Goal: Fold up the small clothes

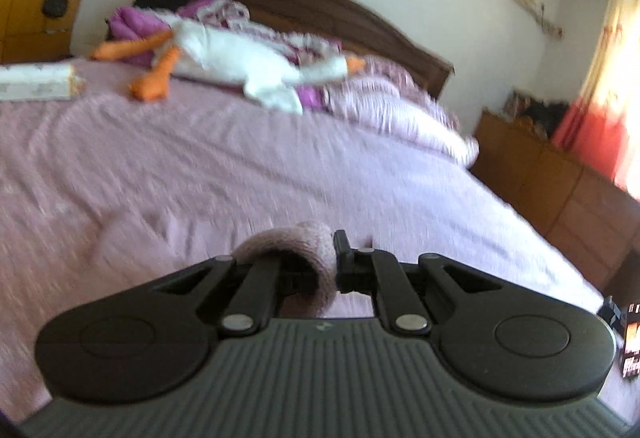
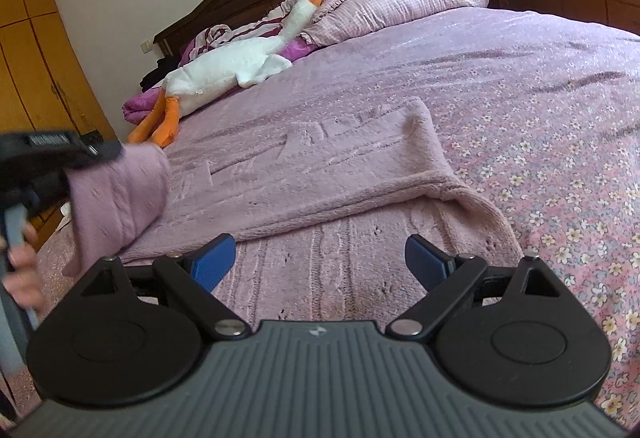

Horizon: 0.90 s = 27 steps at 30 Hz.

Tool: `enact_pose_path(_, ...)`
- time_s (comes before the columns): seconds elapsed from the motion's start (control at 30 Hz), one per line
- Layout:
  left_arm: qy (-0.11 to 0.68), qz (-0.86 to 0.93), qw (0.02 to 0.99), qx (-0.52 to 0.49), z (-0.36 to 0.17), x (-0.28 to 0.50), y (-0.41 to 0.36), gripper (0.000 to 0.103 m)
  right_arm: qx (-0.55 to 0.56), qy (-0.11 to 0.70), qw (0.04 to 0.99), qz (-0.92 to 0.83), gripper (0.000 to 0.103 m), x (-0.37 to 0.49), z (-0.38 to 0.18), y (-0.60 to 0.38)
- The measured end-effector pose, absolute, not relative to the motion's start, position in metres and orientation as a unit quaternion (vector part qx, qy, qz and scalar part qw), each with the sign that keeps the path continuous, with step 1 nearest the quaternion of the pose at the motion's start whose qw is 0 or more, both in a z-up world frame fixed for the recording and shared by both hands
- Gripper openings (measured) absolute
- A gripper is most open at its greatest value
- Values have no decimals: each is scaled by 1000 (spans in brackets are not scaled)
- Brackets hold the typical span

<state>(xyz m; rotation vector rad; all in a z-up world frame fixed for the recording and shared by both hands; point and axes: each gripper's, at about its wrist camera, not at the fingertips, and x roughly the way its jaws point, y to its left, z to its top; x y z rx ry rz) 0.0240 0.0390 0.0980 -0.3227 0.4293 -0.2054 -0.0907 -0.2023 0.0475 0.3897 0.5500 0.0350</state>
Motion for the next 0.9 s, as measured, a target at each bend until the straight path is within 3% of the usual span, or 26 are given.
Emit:
enact_pose_path(0.37,303,-139,931,-149,45,29,25,11,204,282,937,22,96,-86,42,-204)
enact_pose_path(0.5,327,-158,921,-143,45,20,27,36,214,293,931,37,96,-80,43,-204)
enact_pose_path(0.6,333,-162,921,-124,49,7,30,48,225,302,924,61,95,-69,49,-201)
enact_pose_path(0.9,343,-123,927,-90,58,-29,63,52,230,340,900,146,95,-26,68,-163)
